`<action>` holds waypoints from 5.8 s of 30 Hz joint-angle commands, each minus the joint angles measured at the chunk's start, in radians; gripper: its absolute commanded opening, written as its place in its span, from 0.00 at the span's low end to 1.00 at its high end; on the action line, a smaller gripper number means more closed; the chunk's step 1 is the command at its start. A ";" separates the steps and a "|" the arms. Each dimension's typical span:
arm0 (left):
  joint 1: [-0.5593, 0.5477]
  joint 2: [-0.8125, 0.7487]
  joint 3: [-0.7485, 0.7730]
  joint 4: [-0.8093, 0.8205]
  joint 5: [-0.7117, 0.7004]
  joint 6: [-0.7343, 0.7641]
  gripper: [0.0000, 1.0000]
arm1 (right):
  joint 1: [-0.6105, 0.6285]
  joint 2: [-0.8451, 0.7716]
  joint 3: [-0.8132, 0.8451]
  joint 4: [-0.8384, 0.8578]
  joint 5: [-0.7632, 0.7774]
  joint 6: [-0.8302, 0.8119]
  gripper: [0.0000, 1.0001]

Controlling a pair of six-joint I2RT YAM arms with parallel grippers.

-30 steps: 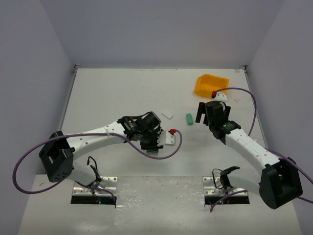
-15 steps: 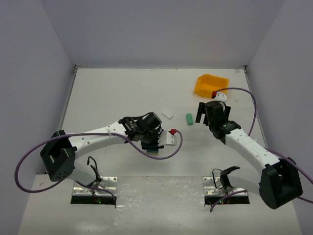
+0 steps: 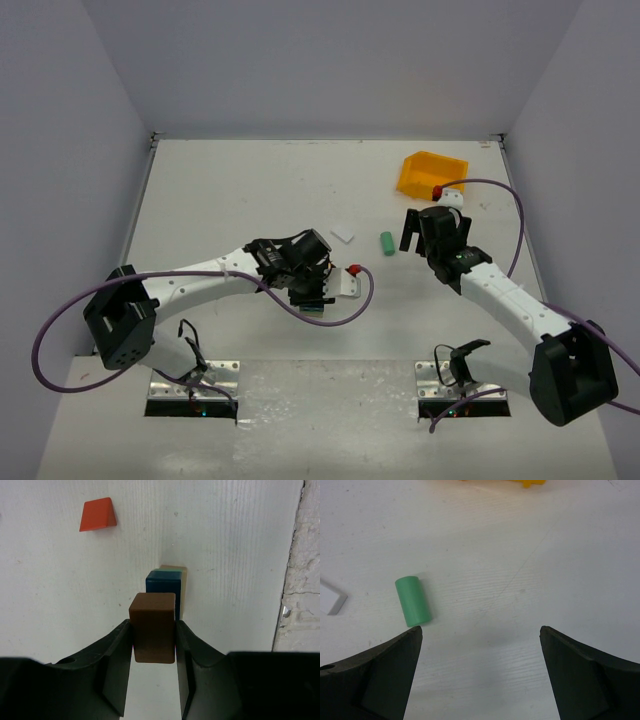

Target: Build the wood block tower

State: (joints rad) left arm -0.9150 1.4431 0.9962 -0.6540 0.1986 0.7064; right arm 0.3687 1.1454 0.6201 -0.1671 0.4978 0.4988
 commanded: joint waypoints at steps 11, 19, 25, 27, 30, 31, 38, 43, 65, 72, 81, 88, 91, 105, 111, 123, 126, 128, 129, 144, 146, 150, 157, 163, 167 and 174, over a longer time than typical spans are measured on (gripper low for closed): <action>-0.007 0.034 0.024 0.029 -0.004 0.022 0.00 | -0.004 0.003 0.006 0.016 0.010 0.012 0.99; -0.005 0.040 0.024 0.028 -0.005 0.026 0.00 | -0.004 0.010 0.007 0.015 0.008 0.010 0.99; -0.007 0.036 0.024 0.021 0.003 0.028 0.05 | -0.004 0.008 0.010 0.017 0.009 0.010 0.99; -0.007 0.036 0.022 0.021 0.007 0.029 0.06 | -0.004 0.008 0.009 0.017 0.010 0.009 0.99; -0.007 0.039 0.022 0.022 0.010 0.030 0.08 | -0.005 0.011 0.009 0.017 0.007 0.009 0.99; -0.007 0.039 0.022 0.021 0.011 0.031 0.10 | -0.004 0.010 0.009 0.017 0.008 0.009 0.99; -0.007 0.032 0.027 0.012 0.024 0.034 0.22 | -0.004 0.015 0.012 0.017 0.005 0.007 0.99; -0.007 0.033 0.032 0.012 0.024 0.034 0.22 | -0.004 0.013 0.012 0.017 0.005 0.006 0.99; -0.007 0.028 0.038 -0.003 0.029 0.050 0.49 | -0.004 0.016 0.012 0.016 0.007 0.004 0.99; -0.007 0.017 0.055 -0.022 0.019 0.081 0.87 | -0.004 0.017 0.012 0.017 0.001 -0.004 0.99; -0.006 -0.017 0.093 -0.052 0.015 0.114 1.00 | -0.004 0.016 0.015 0.015 -0.019 -0.016 0.99; 0.051 -0.103 0.122 0.033 0.011 0.095 1.00 | -0.005 -0.042 0.002 0.016 -0.028 -0.045 0.99; 0.161 -0.128 0.189 0.146 0.063 0.011 1.00 | -0.004 -0.069 -0.006 0.018 -0.047 -0.058 0.99; 0.421 -0.003 0.477 0.798 -0.401 -1.127 1.00 | -0.006 0.053 0.023 0.096 -0.269 -0.053 0.99; 0.422 -0.047 0.387 0.730 -0.374 -1.244 1.00 | -0.008 0.243 0.095 0.118 -0.310 -0.053 0.99; 0.421 -0.307 -0.177 0.840 -0.370 -1.206 1.00 | -0.028 0.519 0.198 0.210 -0.397 -0.103 0.84; 0.421 -0.309 -0.186 0.827 -0.397 -1.198 1.00 | -0.029 0.538 0.192 0.228 -0.415 -0.114 0.73; 0.421 -0.305 -0.192 0.818 -0.407 -1.199 1.00 | -0.028 0.555 0.191 0.229 -0.409 -0.121 0.70; 0.422 -0.305 -0.196 0.820 -0.405 -1.198 1.00 | -0.028 0.559 0.188 0.230 -0.408 -0.122 0.67; 0.421 -0.268 -0.183 0.839 -0.063 -1.213 1.00 | -0.028 0.233 -0.147 0.666 -0.727 -0.320 0.05; 0.419 -0.263 -0.203 0.880 0.092 -1.239 1.00 | -0.027 0.161 -0.255 0.812 -0.859 -0.354 0.05; 0.360 -0.220 -0.215 0.973 0.190 -1.271 1.00 | -0.025 0.031 -0.377 1.034 -1.041 -0.369 0.06; 0.207 -0.067 -0.141 0.980 0.175 -1.271 0.95 | -0.020 -0.047 -0.417 1.153 -1.111 -0.342 0.11; 0.190 0.039 -0.093 1.031 0.248 -1.311 0.74 | -0.013 -0.082 -0.443 1.180 -1.151 -0.347 0.12; 0.185 0.046 -0.089 1.068 0.255 -1.325 0.70 | -0.013 -0.093 -0.442 1.126 -1.131 -0.380 0.13; 0.185 0.033 -0.096 1.084 0.200 -1.335 0.66 | -0.011 -0.092 -0.444 1.124 -1.143 -0.387 0.13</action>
State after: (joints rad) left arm -0.7261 1.4992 0.8642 0.3545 0.4141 -0.6150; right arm 0.3511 1.0691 0.1764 0.9189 -0.6333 0.1367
